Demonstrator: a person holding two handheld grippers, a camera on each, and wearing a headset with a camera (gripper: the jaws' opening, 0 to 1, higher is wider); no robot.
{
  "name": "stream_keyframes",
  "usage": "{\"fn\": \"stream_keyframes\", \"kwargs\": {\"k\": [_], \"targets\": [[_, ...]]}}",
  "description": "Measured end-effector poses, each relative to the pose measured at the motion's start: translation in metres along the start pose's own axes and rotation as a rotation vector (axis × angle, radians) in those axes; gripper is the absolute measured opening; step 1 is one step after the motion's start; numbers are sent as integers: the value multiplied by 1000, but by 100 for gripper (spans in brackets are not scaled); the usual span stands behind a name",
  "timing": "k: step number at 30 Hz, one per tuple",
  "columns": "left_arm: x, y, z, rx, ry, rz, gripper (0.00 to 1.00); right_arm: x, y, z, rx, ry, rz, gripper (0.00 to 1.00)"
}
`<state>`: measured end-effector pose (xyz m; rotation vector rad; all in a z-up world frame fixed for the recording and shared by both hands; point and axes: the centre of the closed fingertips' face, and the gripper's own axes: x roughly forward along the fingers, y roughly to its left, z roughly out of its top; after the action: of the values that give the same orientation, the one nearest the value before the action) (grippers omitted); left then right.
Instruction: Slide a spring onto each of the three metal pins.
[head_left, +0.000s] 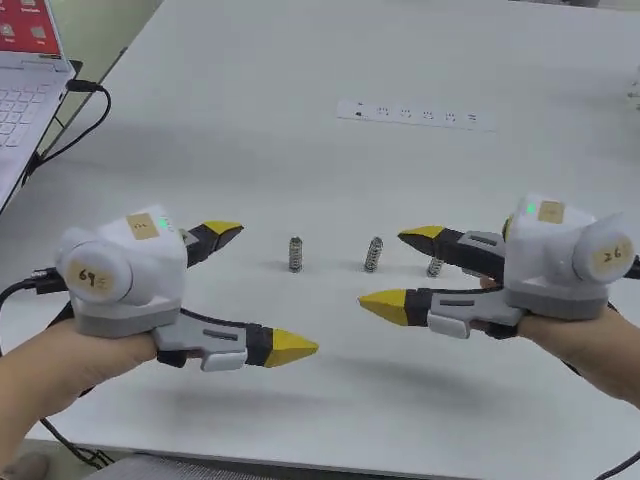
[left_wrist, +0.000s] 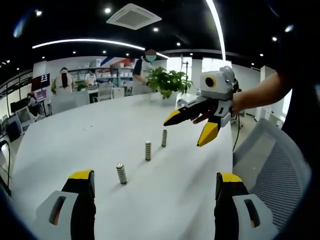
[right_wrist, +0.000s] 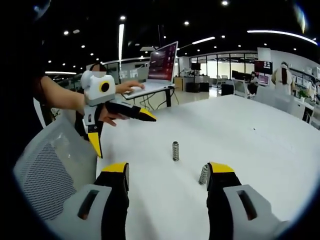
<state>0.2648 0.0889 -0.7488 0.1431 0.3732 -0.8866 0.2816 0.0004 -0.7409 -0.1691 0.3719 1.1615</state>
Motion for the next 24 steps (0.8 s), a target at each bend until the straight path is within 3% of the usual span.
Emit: {"fn": "stream_keyframes", "kwargs": {"k": [8,14,20,24], "targets": [[-1,-4,2,3,-2,-2,99,-33,-10,-18,25,-36,-58,78],[-2,-4,5,-6,-14,3,99,-55,-20,-21,54,-84,-114,91],[-5,-2,11,-12,-32,17,99,-74,-31,-28,85,-101,-175,96],[-7,-3,9,-16,-29,20,99,-79,-32,-31,107,-113,-198,99]]}}
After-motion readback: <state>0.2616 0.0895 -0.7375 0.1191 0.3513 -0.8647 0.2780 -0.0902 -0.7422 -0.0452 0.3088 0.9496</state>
